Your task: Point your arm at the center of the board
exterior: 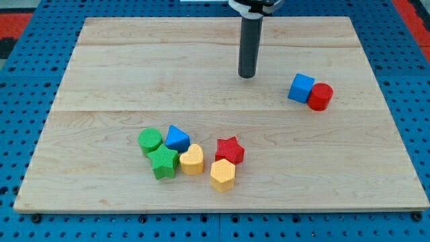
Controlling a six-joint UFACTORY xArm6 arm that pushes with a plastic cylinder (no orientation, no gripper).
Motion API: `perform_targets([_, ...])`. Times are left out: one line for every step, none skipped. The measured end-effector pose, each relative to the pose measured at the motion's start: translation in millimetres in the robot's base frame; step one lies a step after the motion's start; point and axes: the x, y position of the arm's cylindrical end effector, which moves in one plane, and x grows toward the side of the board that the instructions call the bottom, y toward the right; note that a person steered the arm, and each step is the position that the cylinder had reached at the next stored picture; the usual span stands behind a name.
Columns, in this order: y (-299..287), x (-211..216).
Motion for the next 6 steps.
perform_targets([0.0,0.0])
perform_targets([1.1,4.8])
perform_targets([1.1,6.6])
perform_targets([0.9,6.6])
perform_targets([-2.1,6.8])
perform_targets([-13.8,7.0])
